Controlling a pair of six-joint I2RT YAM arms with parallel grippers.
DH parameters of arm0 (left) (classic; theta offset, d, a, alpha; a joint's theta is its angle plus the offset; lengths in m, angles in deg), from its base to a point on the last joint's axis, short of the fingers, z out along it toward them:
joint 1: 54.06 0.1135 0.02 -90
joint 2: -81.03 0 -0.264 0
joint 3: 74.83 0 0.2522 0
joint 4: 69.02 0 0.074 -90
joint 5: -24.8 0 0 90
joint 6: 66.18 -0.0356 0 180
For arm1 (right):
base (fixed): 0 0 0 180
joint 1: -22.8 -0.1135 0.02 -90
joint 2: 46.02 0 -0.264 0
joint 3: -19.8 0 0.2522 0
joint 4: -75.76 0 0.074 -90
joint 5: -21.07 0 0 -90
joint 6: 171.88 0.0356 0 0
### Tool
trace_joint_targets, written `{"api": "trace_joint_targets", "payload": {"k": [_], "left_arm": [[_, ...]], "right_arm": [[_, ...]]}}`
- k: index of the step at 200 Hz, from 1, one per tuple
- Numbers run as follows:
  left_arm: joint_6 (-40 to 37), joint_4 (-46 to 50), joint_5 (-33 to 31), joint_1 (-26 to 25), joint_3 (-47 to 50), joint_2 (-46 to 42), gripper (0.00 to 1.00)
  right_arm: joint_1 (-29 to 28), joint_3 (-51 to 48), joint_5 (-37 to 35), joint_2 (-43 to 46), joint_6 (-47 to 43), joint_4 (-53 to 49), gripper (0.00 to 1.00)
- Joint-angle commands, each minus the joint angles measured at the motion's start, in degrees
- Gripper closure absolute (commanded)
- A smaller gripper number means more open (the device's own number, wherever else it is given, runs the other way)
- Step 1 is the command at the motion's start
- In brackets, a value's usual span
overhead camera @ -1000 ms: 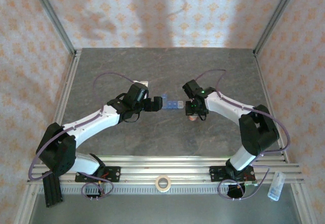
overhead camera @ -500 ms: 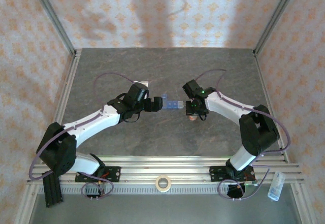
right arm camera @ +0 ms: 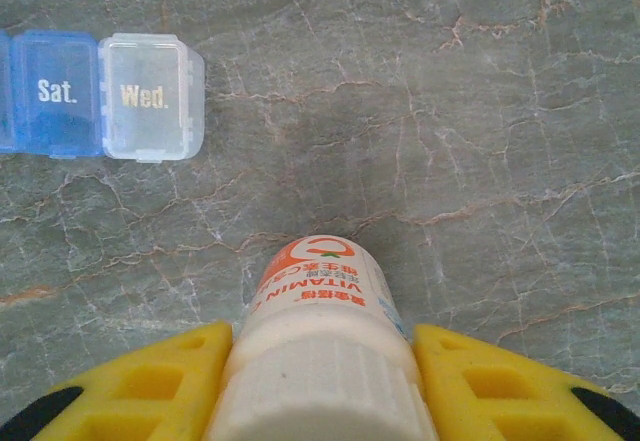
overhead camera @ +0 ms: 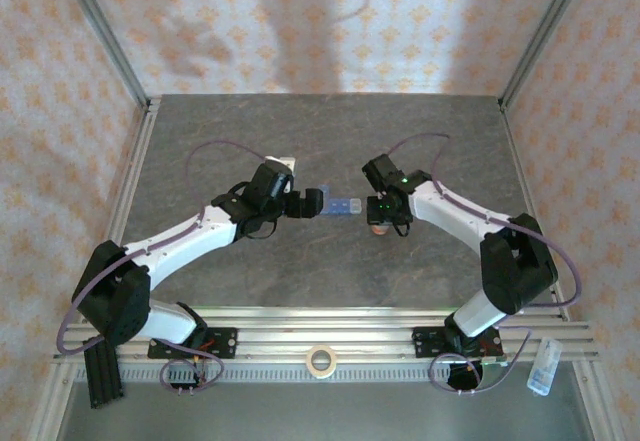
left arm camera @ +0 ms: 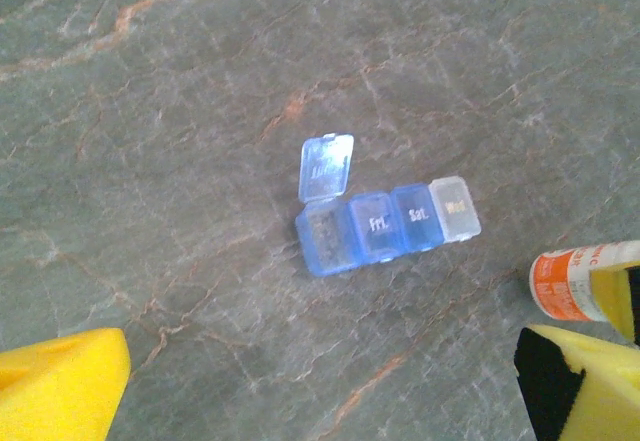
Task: Sort the pills into containers
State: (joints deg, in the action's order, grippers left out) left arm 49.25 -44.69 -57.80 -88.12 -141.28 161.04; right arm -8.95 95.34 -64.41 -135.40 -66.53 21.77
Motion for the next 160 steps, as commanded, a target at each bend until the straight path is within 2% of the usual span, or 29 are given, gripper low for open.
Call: {"api": "trace_joint_targets", "payload": {"k": [1, 23, 107, 160], "left_arm": [[-1.2, -3.9, -2.8, 0.5, -0.7, -1.3, 0.00], [-2.4, -4.4, -6.2, 0.6, -0.6, -2.0, 0.00], [-13.7, -8.2, -7.2, 0.6, -3.2, -0.8, 0.00], [-21.1, -23.9, -5.3, 0.5, 3.4, -2.1, 0.00]], "right_arm": [[0.2, 2.2, -0.8, 2.1, -0.7, -2.1, 0.67], [0.2, 2.6, -0.3, 2.4, -0.7, -2.2, 0.67], [0.2, 7.2, 1.3, 0.5, -1.7, -3.7, 0.67], [0.2, 14.8, 2.1, -1.7, -3.0, -6.9, 0.67]]}}
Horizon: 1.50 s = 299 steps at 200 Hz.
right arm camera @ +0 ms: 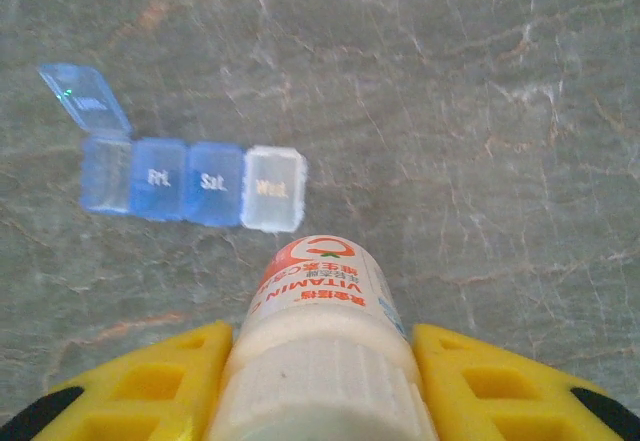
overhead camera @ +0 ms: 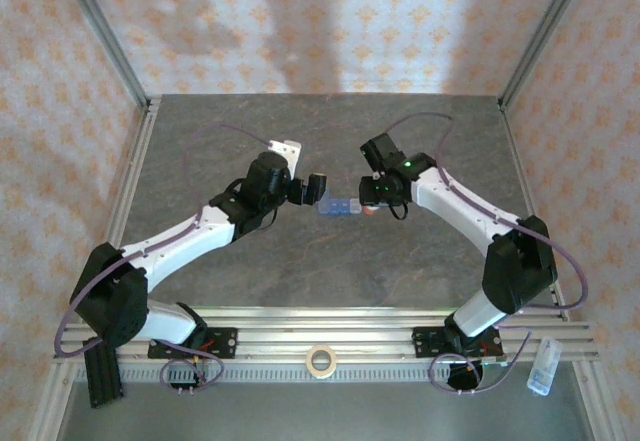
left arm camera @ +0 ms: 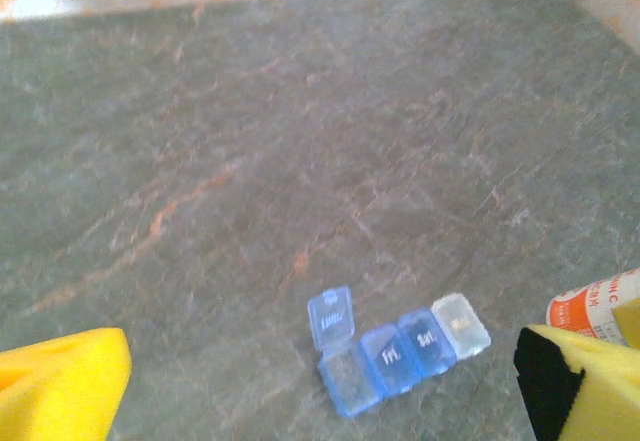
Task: Sort the pills into containers
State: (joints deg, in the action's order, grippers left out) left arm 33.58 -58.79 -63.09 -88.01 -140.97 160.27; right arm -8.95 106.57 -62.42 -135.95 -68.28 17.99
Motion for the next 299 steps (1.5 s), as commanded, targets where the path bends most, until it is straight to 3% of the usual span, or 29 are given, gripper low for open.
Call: {"api": "trace_joint_targets", "payload": {"k": [1, 106, 194, 299], "left_arm": [[-5.6, -10.0, 0.0, 0.4, 3.3, -1.4, 0.00], [-17.7, -21.8, 3.8, 0.4, 11.9, -1.3, 0.00], [-19.8, -29.0, 6.7, 0.4, 14.4, 2.4, 0.00], [-18.7, -41.0, 14.3, 0.2, 16.9, 5.5, 0.00]], "right_arm": [[0.2, 3.7, 0.1, -1.2, -1.3, -3.2, 0.67], [0.5, 15.4, 6.7, -5.0, -1.4, -7.2, 0.67], [1.0, 25.5, 12.1, -8.9, -3.8, -13.5, 0.67], [1.1, 28.8, 20.8, -11.9, -3.1, -13.9, 0.67]]}}
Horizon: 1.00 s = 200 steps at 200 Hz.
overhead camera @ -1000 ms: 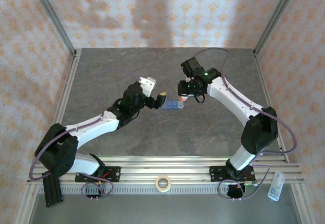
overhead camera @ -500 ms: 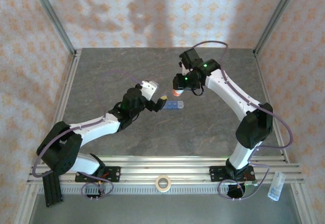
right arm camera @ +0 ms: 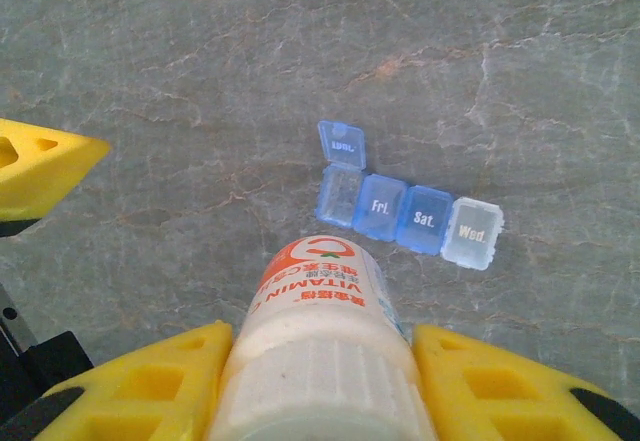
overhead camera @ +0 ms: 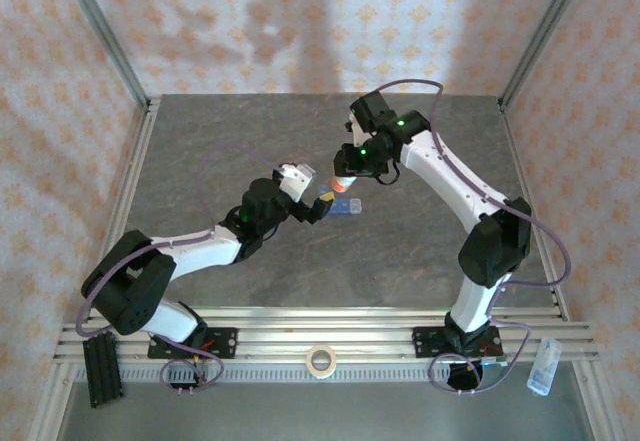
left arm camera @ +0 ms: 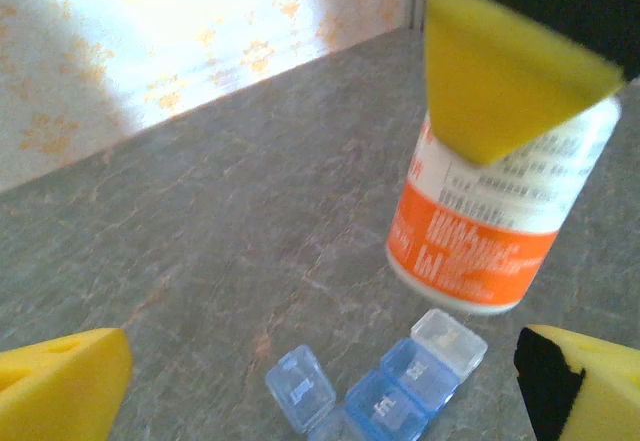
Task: Sort the pills into containers
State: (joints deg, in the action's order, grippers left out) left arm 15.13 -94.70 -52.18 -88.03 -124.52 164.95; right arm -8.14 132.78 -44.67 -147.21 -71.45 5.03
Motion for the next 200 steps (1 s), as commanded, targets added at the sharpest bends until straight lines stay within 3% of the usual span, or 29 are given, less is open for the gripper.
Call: {"api": "trace_joint_targets", "payload": {"k": [1, 73, 142, 200], "left_arm": [[-0.2, -5.1, 3.4, 0.2, 0.4, 0.8, 0.00], [-3.3, -4.2, 3.1, -1.3, 0.3, 0.6, 0.02], [-3.7, -2.0, 3.7, -1.9, -1.6, 0.9, 0.19], [-2.8, -1.4, 3.5, -2.1, -3.1, 1.9, 0.26]], "right_arm": [[0.3, 2.6, 3.2, -0.7, 0.1, -0.9, 0.67], [0.4, 3.9, 12.2, -2.6, 0.6, -0.5, 0.66], [0.4, 0.5, 16.0, -0.9, 2.7, 2.7, 0.66], [0.4, -2.1, 17.5, 0.8, 3.5, 4.4, 0.66]]}}
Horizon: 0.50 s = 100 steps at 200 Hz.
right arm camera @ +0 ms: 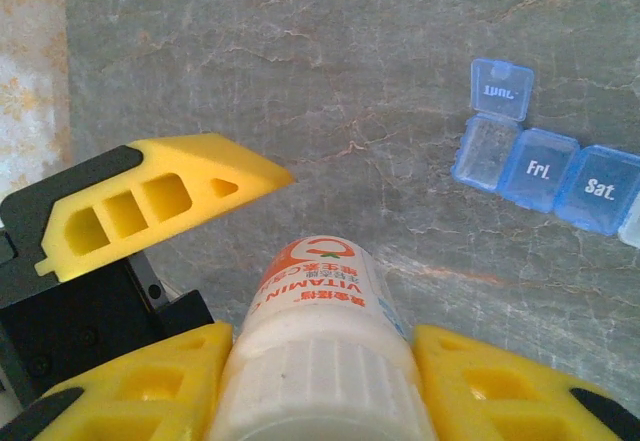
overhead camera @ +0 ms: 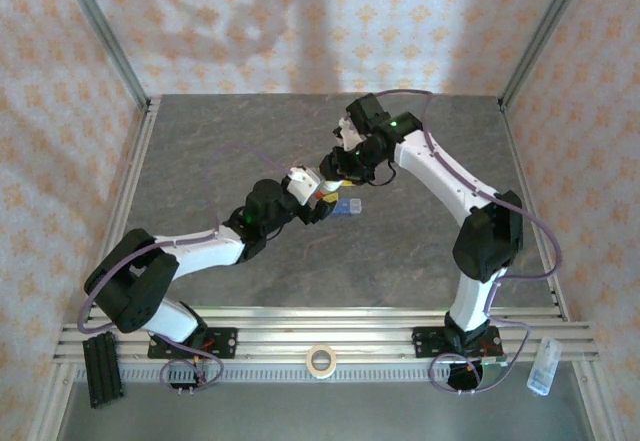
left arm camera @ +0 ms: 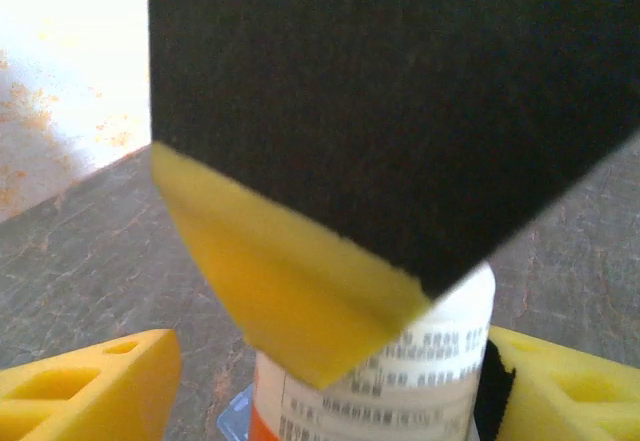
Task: Sort the pills into containers
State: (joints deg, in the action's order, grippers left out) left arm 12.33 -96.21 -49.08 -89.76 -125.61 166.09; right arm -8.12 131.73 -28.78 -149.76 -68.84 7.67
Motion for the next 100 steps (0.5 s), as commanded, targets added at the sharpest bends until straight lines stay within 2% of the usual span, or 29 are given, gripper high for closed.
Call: {"api": "trace_joint_targets", "payload": {"k": [1, 74, 100], "left_arm": [[0.0, 0.2, 0.4, -0.4, -2.0, 0.8, 0.26], [0.4, -0.3, 0.3, -0.5, -0.9, 1.3, 0.26], [0.5, -0.3, 0.5, -0.4, -1.0, 1.4, 0.32]], "right_arm": [[0.4, -1.1, 1.6, 3.4, 0.9, 1.8, 0.66], [0.4, -1.2, 1.6, 4.5, 1.9, 2.5, 0.66], [0.5, -1.6, 1.8, 4.8, 2.2, 2.9, 0.66]]}}
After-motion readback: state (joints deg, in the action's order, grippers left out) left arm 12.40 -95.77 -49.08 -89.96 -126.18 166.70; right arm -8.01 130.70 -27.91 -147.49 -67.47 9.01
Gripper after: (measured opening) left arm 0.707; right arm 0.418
